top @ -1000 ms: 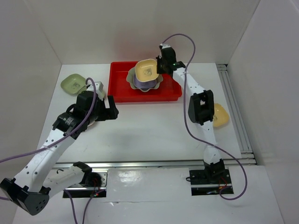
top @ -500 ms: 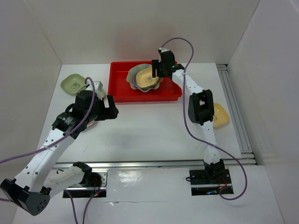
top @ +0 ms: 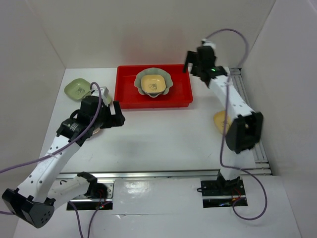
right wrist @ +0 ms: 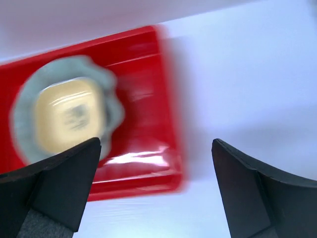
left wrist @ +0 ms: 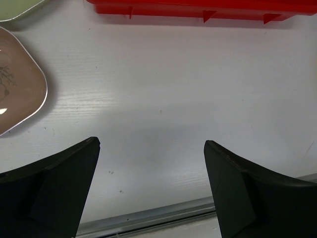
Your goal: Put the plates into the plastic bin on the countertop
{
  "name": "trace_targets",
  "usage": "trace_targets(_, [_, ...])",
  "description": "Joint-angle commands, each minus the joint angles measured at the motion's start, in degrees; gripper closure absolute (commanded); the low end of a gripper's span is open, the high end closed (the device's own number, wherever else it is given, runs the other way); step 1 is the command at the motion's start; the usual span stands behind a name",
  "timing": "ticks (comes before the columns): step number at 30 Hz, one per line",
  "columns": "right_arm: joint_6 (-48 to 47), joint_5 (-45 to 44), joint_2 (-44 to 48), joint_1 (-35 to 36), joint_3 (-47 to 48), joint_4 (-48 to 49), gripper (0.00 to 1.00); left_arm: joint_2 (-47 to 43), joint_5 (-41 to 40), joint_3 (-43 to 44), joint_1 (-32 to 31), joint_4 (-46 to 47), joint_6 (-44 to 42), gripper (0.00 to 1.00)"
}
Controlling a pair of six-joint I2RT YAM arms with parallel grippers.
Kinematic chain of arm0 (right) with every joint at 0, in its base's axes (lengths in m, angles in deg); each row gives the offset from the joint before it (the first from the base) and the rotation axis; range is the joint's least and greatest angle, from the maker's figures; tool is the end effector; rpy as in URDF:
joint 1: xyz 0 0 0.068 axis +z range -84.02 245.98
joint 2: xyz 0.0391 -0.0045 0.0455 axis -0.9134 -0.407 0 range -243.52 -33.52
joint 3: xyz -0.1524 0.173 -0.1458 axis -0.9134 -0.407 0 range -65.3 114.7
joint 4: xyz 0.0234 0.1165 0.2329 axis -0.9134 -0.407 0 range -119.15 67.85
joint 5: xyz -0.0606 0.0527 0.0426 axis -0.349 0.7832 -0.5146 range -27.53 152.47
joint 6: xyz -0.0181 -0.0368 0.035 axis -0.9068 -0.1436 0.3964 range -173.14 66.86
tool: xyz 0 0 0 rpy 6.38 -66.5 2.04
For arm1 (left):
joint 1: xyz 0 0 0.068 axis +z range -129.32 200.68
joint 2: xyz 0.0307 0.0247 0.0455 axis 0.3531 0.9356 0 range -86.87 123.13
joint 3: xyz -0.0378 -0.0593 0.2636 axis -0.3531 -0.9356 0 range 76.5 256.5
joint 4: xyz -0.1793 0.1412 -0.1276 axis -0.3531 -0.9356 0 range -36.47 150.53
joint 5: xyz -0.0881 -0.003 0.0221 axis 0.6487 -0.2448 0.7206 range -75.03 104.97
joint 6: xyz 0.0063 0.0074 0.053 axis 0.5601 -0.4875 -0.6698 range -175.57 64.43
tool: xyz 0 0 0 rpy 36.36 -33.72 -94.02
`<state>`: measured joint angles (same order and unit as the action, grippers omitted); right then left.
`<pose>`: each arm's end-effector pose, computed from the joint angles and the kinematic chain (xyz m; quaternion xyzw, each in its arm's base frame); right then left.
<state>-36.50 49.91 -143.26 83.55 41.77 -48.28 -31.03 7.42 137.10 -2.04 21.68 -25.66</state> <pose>0.4332 0.1291 0.3581 0.0487 0.8560 0.0589 0.5114 0.1876 -0.0735 0.3509 -0.0861 0.8777 -0.1552 0.4451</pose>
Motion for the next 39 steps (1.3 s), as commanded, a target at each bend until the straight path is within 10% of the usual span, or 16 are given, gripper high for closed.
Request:
trace_targets(1, [7.43,-11.07,15.30,-11.03,-17.45,-5.08,0.00,0.76,2.62,0.75,1.71,0.97,-0.73,0.00])
trace_targets(5, [8.75,-11.61,26.75,-18.60,-39.78,-3.23,0.00,1.30,1.24,1.28,5.57,0.35,0.58,0.00])
trace_targets(16, [18.78,-10.65,44.25,-25.03,-59.86,-4.90,0.00,2.79,2.01,1.80,17.09,-1.49,4.45,0.00])
trace_targets(27, [20.01,-9.50,36.26,-27.76,-66.02,4.23,0.09,2.17,3.95,1.80,18.41,-0.96,3.93,0.00])
trace_targets(39, [20.62,-8.02,29.23,-30.04,-71.29,10.83,0.41,2.17,4.48,1.28,18.41,-0.96,3.40,0.00])
